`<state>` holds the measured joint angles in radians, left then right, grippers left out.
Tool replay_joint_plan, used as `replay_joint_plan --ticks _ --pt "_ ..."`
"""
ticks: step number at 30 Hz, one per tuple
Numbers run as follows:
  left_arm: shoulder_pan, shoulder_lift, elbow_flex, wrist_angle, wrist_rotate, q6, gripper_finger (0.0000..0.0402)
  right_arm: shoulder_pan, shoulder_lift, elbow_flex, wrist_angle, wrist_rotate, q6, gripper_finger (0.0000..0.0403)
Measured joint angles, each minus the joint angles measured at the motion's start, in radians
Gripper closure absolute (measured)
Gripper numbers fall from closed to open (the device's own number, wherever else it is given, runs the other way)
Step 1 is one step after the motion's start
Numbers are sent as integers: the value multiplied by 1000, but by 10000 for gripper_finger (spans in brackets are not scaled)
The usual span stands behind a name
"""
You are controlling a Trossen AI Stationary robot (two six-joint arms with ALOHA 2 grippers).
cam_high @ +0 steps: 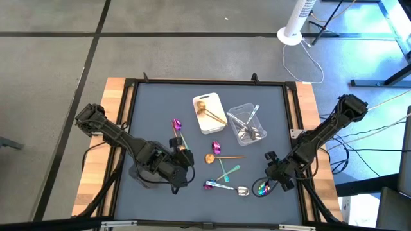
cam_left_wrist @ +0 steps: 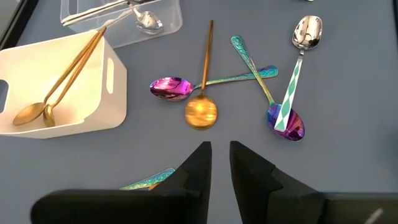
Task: Sort silverware by color (type)
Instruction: Put the iridescent spoon into the black bin
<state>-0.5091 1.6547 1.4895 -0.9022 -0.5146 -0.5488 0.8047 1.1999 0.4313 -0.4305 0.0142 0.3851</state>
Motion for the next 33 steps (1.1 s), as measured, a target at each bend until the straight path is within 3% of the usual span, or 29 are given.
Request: replay_joint_plan --ticks 11,24,33 --pt "0 0 0 2 -1 1 349 0 2 -2 15 5 0 272" --pt "0 0 0 72 2 1 349 1 2 -2 21 47 -28 379" --pt "7 0 0 142 6 2 349 -1 5 -4 138 159 -12 401"
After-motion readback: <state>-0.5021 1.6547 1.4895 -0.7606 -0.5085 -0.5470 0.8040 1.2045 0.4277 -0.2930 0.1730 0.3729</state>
